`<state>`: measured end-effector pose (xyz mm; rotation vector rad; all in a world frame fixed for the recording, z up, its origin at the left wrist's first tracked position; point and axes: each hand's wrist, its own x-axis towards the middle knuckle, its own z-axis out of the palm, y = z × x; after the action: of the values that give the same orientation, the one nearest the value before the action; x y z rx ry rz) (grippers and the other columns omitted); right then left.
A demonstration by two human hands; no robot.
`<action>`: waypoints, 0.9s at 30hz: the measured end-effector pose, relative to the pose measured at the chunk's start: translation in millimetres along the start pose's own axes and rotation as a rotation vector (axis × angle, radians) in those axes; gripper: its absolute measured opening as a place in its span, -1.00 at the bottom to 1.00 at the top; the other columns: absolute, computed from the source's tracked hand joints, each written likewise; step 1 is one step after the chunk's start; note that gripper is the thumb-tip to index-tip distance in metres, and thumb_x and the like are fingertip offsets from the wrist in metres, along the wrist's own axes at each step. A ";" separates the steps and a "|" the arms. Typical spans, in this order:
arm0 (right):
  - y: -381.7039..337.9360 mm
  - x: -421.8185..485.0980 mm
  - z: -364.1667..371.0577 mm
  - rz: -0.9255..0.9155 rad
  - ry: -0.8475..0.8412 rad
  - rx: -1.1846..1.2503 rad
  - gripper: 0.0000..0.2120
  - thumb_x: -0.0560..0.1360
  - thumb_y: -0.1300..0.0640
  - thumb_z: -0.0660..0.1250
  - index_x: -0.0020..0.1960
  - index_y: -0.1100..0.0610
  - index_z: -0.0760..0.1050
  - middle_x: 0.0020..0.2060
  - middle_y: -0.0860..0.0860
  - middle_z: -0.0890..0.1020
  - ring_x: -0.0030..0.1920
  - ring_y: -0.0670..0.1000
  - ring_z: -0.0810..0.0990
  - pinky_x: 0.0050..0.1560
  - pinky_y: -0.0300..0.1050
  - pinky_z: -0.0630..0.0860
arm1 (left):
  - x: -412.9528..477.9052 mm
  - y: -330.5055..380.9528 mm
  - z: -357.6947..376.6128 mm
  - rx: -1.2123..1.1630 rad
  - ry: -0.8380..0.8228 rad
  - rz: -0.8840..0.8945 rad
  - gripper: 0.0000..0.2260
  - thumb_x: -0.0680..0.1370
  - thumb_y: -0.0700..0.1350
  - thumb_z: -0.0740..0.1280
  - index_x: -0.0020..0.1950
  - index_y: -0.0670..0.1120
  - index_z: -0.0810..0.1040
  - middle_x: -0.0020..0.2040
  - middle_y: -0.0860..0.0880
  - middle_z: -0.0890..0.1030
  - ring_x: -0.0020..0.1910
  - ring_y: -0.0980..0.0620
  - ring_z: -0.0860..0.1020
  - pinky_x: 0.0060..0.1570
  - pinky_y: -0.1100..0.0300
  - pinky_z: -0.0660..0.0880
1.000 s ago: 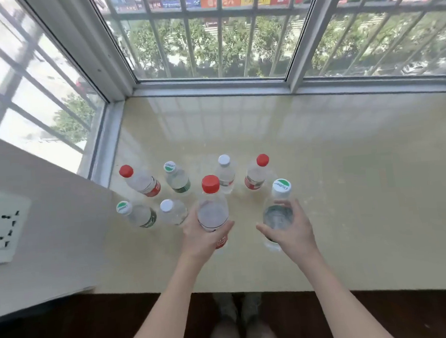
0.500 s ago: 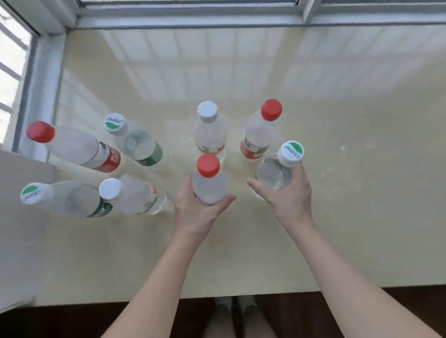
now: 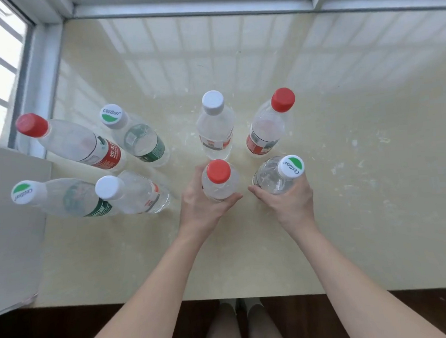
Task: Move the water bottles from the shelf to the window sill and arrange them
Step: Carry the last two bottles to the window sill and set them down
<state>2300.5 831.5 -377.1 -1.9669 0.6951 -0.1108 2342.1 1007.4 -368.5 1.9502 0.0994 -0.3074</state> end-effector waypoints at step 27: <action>10.8 -7.2 -6.7 -0.050 0.034 -0.044 -0.37 0.21 0.08 0.69 0.19 0.08 0.51 -0.11 -0.28 0.54 -0.09 -0.21 0.48 -0.08 -0.60 0.31 | -3.7 -33.9 9.8 0.042 -0.006 0.038 -0.42 0.31 -0.13 0.62 0.29 -0.09 0.52 0.12 0.06 0.63 0.15 0.15 0.58 0.05 0.38 0.51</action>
<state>2287.6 826.3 -381.3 -2.0292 0.6757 -0.1604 2329.7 1011.9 -401.4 1.9908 0.0528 -0.2924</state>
